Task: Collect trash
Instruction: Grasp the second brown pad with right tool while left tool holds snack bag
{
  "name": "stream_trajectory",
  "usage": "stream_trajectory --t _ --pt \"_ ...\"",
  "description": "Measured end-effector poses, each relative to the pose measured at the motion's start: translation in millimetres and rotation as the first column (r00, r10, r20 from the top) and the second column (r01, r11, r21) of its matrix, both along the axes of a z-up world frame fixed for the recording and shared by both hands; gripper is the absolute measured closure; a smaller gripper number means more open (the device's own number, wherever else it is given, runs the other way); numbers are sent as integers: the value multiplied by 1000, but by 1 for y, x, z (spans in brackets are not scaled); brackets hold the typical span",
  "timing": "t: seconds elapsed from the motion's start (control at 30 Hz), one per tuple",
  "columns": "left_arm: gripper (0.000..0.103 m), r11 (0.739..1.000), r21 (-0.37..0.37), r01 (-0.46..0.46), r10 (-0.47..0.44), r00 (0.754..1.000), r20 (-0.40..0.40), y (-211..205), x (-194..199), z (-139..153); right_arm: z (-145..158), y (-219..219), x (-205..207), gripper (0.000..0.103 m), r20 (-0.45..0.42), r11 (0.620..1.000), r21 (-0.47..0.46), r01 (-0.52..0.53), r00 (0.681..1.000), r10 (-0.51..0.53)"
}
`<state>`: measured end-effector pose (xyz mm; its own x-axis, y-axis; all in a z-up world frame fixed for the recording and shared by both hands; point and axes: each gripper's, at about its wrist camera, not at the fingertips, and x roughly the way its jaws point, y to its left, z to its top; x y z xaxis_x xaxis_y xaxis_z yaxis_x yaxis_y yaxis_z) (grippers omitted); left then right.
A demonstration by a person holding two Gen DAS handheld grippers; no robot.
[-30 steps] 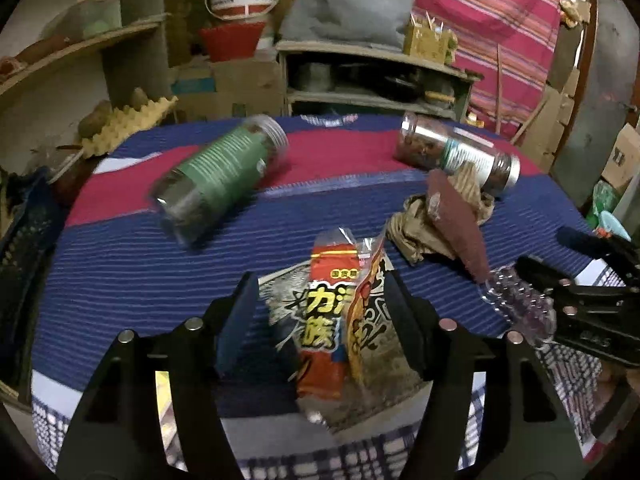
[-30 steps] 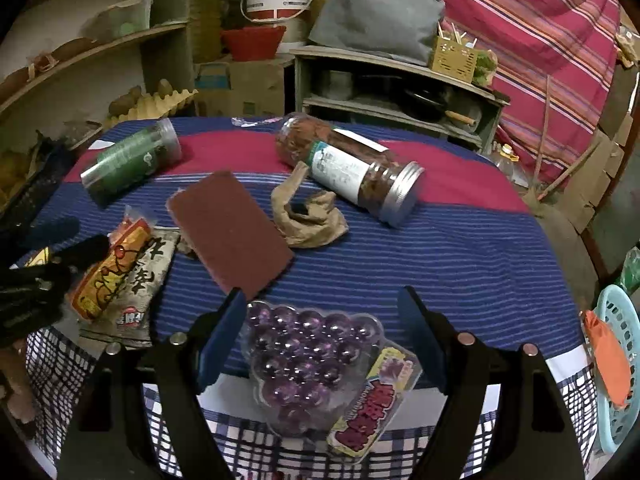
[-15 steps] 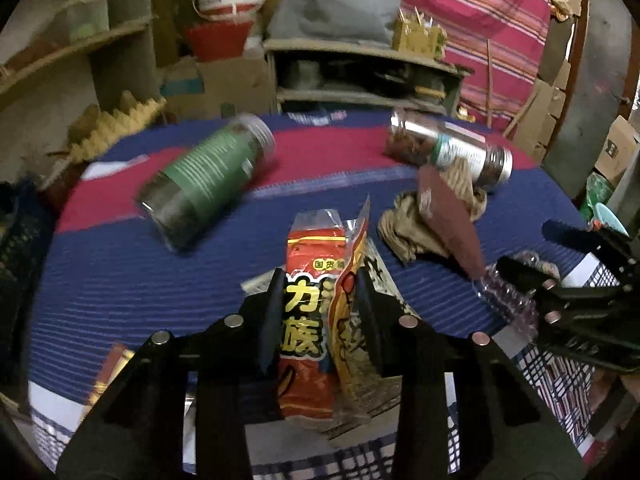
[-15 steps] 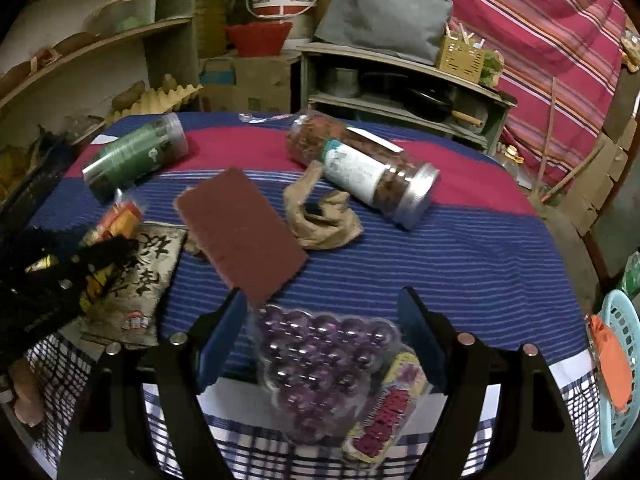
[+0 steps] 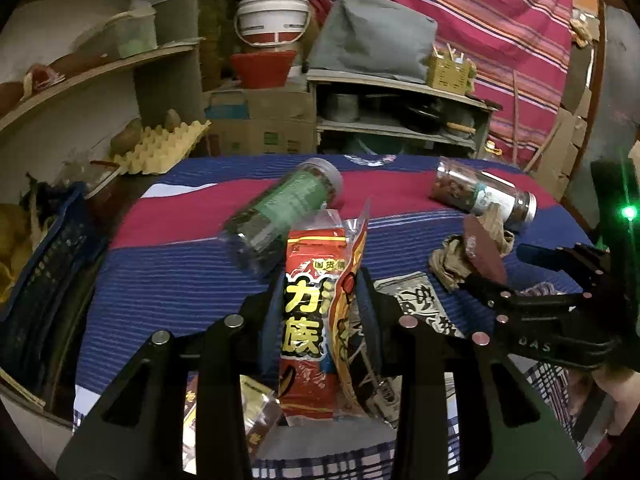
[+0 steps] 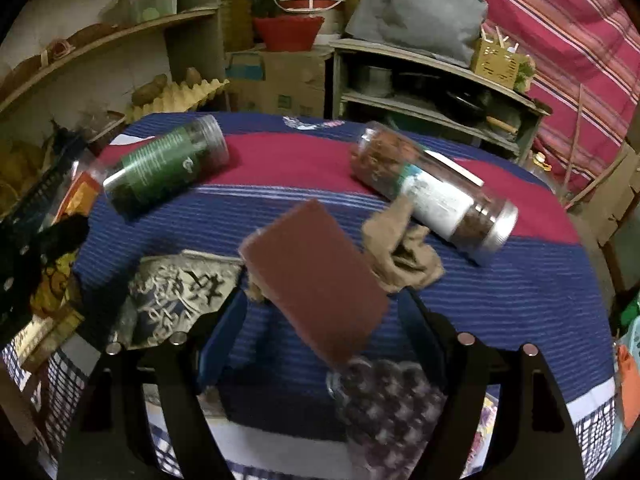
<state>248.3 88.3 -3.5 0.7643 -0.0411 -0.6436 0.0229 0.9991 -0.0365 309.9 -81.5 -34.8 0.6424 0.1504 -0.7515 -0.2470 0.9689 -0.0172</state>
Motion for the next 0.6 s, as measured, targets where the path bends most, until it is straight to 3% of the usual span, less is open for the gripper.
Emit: stream_trajectory --t 0.23,0.43,0.6 --pt "69 1000 -2 -20 20 1000 -6 8 -3 0 3 6 10 28 10 1000 -10 20 1000 -20" --pt "70 1000 -6 -20 20 1000 -1 4 -7 1 11 -16 10 41 18 998 29 50 999 -51" --pt "70 1000 -5 -23 23 1000 0 1 -9 2 16 -22 9 69 43 998 -40 46 998 -44"
